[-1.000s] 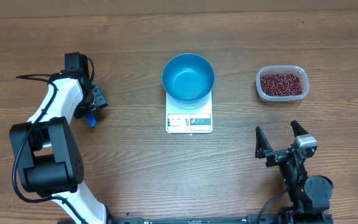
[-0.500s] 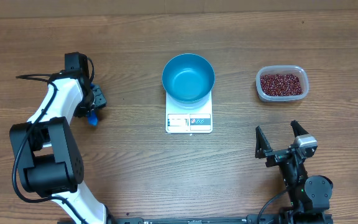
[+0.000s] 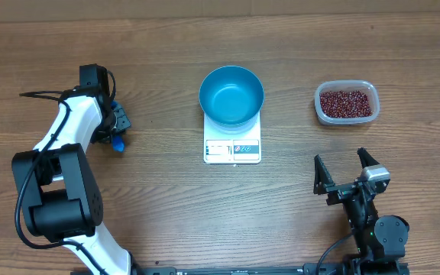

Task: Scoop item into bowl and weigh 150g on scale
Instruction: 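Lower the left gripper and close it on the blue scoop handle, then lift the blue scoop with the left gripper toward the bowl, then reach the right gripper to the scoop handle and grasp it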

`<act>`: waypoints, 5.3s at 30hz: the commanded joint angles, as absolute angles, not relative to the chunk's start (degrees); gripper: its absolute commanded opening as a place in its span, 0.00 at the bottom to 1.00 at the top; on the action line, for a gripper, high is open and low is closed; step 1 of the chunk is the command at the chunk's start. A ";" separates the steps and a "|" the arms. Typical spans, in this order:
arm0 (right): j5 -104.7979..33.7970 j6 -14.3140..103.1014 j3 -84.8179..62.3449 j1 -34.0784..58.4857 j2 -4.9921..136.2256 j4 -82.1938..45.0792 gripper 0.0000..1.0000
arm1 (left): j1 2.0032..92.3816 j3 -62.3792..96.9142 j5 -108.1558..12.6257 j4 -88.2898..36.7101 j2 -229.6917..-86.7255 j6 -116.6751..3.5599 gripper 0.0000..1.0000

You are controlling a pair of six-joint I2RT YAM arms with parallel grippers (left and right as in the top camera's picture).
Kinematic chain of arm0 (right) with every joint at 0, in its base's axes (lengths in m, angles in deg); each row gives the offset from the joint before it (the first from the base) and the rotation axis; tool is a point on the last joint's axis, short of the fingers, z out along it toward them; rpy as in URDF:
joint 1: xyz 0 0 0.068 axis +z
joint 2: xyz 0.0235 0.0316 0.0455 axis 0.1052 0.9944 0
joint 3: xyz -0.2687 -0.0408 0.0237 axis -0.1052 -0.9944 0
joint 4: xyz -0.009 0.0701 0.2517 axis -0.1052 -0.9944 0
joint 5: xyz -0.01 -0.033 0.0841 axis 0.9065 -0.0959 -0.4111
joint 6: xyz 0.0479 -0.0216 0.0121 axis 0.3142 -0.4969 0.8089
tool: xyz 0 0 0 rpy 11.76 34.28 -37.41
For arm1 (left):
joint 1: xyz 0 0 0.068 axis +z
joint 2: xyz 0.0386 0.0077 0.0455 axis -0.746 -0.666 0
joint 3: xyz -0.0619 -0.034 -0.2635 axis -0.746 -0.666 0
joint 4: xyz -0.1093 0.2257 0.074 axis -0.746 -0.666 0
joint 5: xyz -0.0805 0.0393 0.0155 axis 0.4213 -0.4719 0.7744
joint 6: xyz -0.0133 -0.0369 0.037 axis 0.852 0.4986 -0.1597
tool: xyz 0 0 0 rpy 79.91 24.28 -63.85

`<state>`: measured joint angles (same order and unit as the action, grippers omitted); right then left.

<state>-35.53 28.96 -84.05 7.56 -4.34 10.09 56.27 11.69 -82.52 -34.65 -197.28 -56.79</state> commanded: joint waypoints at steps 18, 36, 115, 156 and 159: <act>-35.18 28.90 -84.64 7.36 -4.99 10.30 1.00 | 56.30 24.68 -66.02 -44.51 -194.57 -53.90 0.04; -35.16 28.90 -84.64 7.36 -4.99 10.30 1.00 | 39.47 40.76 -62.45 -51.83 -180.75 -43.37 0.04; -56.04 68.13 -52.34 27.95 60.95 30.00 0.93 | 16.06 40.74 -71.15 -55.64 -192.88 6.51 0.04; -56.67 78.32 -47.75 30.47 77.28 45.69 0.41 | 15.95 40.74 -70.87 -55.40 -192.88 9.48 0.04; -56.65 78.32 -47.62 30.47 77.28 45.71 0.38 | 15.95 40.74 -70.87 -55.42 -192.88 9.48 0.04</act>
<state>-56.17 78.08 -49.52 30.07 76.77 45.52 16.39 39.56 -71.33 -55.42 -192.60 7.89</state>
